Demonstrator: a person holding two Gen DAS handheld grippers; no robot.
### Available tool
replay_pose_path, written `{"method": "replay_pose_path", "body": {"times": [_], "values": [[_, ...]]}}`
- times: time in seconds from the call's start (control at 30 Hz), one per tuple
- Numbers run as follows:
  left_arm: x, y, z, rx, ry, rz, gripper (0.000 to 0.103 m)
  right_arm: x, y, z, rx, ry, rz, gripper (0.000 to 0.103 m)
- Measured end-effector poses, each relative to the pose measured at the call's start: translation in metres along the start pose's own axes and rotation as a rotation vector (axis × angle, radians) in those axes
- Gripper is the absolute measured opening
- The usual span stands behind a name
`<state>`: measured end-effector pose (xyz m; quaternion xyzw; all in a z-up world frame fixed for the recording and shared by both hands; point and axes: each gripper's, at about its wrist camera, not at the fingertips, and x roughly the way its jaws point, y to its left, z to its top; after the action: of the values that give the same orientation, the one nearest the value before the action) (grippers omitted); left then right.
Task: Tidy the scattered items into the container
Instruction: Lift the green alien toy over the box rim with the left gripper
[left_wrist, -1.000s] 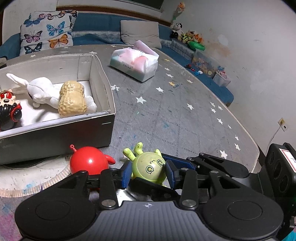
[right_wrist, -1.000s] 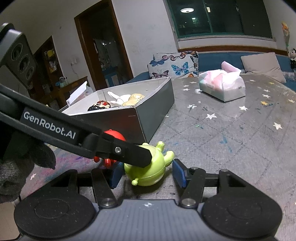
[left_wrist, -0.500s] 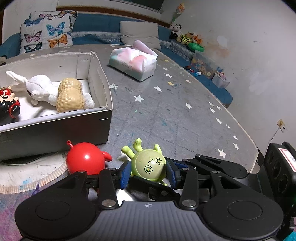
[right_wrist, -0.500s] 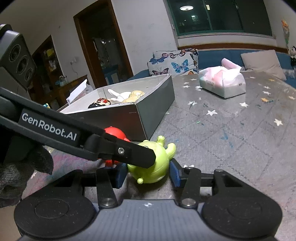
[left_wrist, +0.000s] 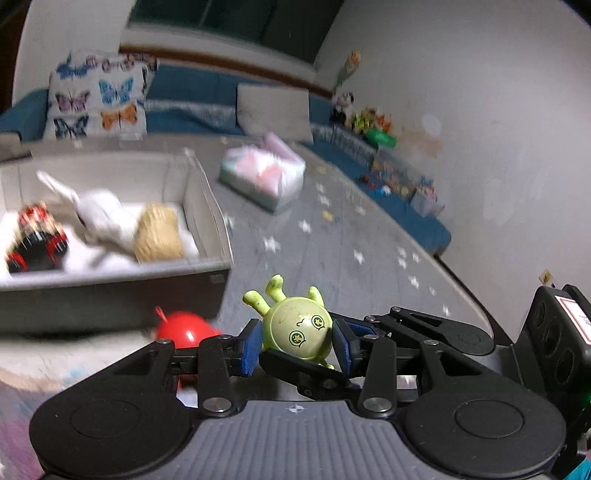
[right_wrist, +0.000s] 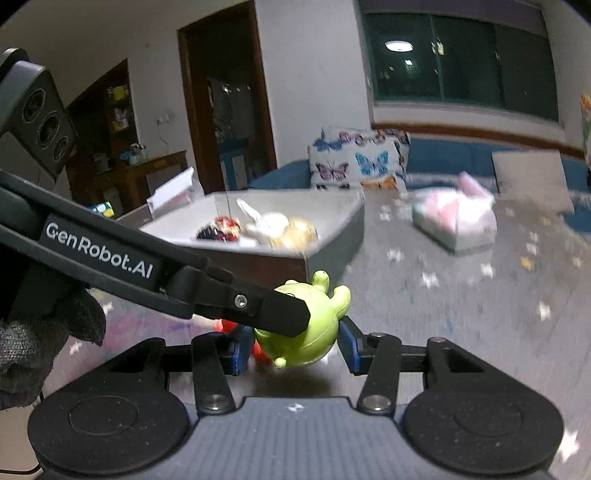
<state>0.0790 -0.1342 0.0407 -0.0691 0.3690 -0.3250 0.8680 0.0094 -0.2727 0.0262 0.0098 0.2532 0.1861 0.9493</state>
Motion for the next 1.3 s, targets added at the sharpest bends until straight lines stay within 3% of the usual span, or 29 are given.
{"method": "replay_pose_path", "body": {"times": [0.43,0.83,1.3], "values": [[-0.028,0.067,0.048,-0.102,-0.162,0.077,0.044,0.063,0.031,0.08,-0.147,-0.013,0.102,0.049],[0.002,0.142,0.059,-0.233,-0.113,0.076,0.044,0.144,0.045,0.101,-0.207,0.137,0.131,0.049],[0.02,0.162,0.052,-0.288,-0.055,0.066,0.044,0.184,0.044,0.096,-0.276,0.254,0.134,0.049]]}}
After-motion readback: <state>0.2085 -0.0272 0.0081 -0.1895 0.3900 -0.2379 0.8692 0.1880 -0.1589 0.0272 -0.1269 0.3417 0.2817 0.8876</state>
